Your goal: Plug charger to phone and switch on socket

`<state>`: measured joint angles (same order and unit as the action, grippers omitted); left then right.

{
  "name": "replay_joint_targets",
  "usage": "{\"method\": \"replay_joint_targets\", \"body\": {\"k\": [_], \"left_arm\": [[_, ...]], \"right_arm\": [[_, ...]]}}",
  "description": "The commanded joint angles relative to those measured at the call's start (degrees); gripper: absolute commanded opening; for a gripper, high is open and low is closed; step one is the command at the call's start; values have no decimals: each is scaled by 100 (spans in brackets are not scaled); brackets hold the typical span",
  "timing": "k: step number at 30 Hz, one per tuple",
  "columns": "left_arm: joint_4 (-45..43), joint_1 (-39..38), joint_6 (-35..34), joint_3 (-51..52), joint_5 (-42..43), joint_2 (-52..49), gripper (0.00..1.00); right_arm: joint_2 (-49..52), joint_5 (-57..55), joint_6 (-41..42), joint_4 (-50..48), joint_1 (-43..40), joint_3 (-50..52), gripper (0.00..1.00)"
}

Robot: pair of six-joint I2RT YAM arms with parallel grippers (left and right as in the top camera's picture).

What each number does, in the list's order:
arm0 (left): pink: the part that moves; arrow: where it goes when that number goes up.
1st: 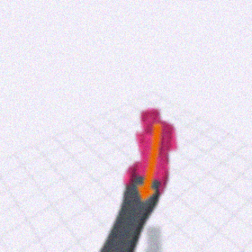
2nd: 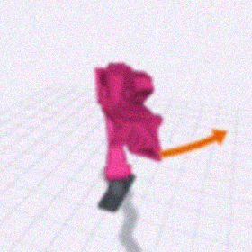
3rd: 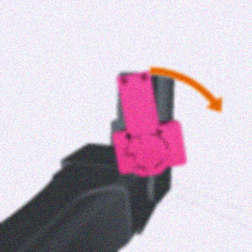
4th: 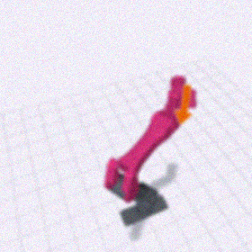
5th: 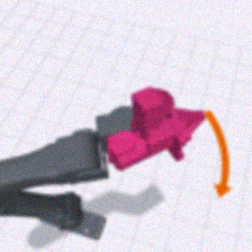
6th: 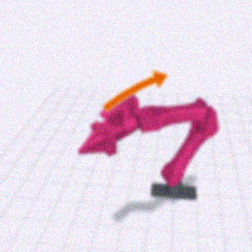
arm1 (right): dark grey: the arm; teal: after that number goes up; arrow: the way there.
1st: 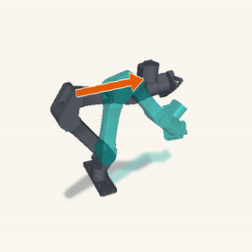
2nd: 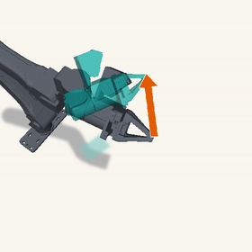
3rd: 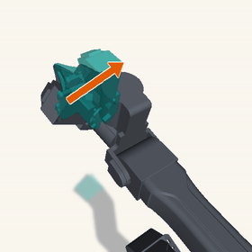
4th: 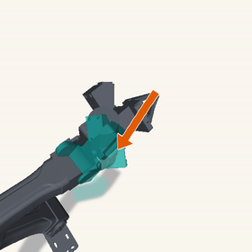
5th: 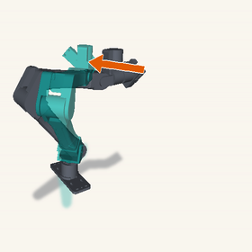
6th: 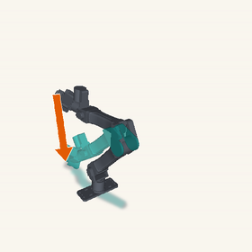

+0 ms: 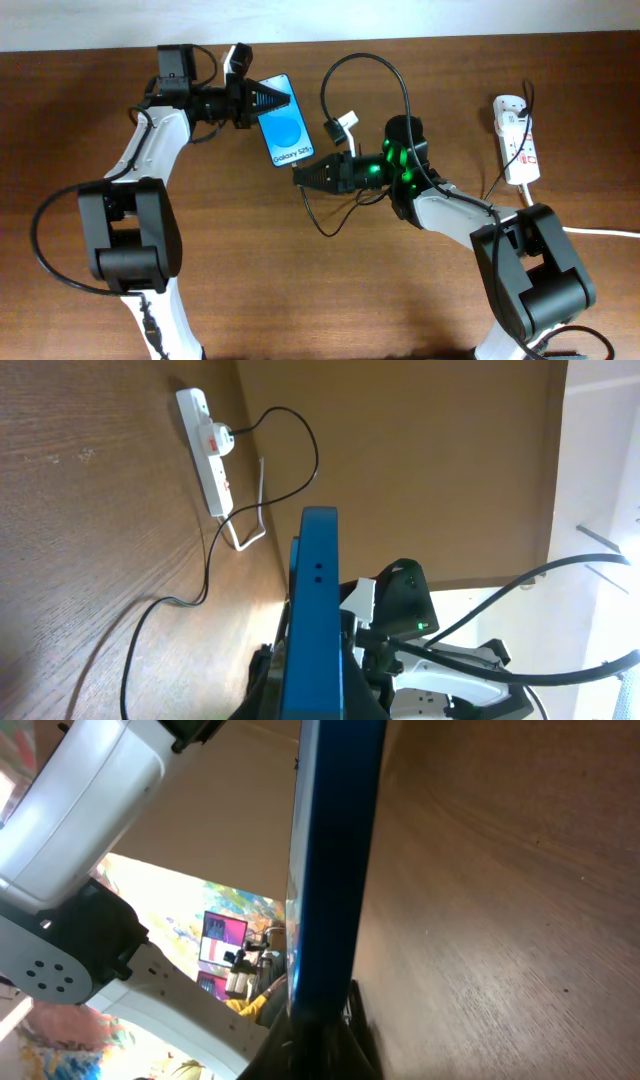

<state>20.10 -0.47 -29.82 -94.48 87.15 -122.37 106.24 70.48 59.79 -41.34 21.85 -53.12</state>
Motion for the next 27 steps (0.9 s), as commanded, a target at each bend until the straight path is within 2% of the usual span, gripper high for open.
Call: {"method": "replay_joint_targets", "body": {"k": [1,27], "left_arm": [[17,-103,-48,-127,299,44,0],[20,-105,-4,-125,299,44,0]], "right_arm": [[37,-212,-81,-48,11,-24,4],[37,-133,-81,-94,-247,-24,4]]}}
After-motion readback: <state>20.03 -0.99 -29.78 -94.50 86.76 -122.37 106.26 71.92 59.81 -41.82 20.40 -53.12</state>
